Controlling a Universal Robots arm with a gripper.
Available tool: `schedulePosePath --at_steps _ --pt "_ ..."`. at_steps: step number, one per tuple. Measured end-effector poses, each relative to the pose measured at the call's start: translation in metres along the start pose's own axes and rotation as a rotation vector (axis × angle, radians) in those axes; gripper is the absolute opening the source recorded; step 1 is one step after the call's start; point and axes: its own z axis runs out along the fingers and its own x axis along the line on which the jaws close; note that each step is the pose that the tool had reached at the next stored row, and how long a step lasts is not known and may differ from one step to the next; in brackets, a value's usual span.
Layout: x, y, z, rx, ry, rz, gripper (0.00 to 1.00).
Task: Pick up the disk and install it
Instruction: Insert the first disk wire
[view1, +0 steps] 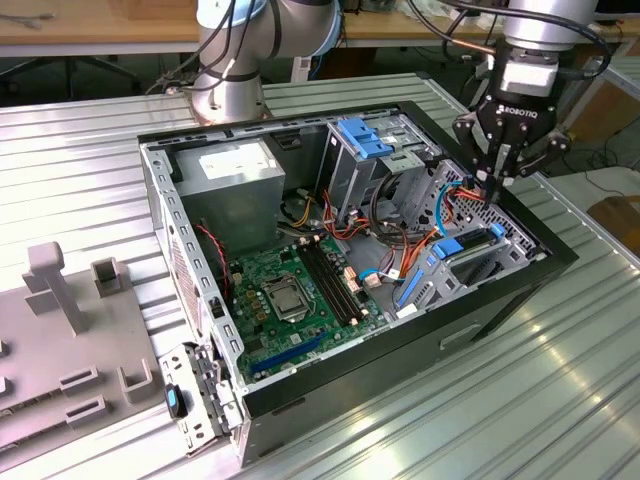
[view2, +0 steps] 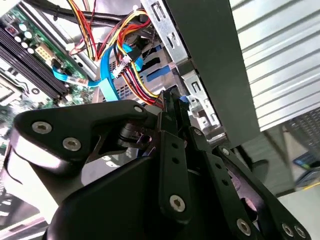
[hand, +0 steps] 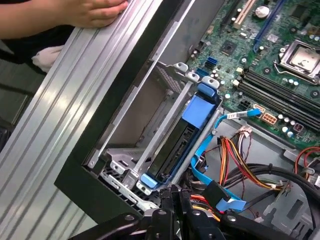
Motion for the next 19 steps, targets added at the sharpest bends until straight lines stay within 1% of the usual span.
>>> schedulePosePath --at_steps 1,2,3,4,5,6,8,9,12,13,15,17,18,19 --pt "-0.0001 0.0 0.0001 -0.0071 -0.0035 0.028 0.16" --pt "0.0 0.0001 0.0001 -0.0081 -0.0057 0.034 0.16" --pt "-0.0001 0.0001 0.0002 -0.0025 -0.0182 0.039 0.16" --pt "0.0 0.0 0.0001 0.0059 -0.0364 0.045 0.16" --pt "0.0 0.0 0.0 0.0092 -0.0437 0.048 0.16" --pt "0.0 0.0 -0.0002 0.0115 -0.0491 0.05 0.16" --pt "0.0002 0.0001 -0.0007 0.0126 -0.0545 0.057 0.16" --pt "0.0003 0.0 -0.001 0.011 -0.0559 0.065 0.16" --pt "0.0005 -0.0001 -0.0015 0.0038 -0.0587 0.094 0.16" --pt "0.0007 -0.0005 -0.0013 -0.0008 -0.0608 0.114 0.16" --pt "0.0012 -0.0013 -0.0011 -0.0036 -0.062 0.125 0.16" --pt "0.0045 -0.0073 -0.0007 -0.0048 -0.0625 0.13 0.16" --pt "0.0052 -0.0085 -0.0005 -0.0056 -0.0629 0.133 0.16" --pt "0.0052 -0.0085 -0.0006 -0.01 -0.0646 0.152 0.16"
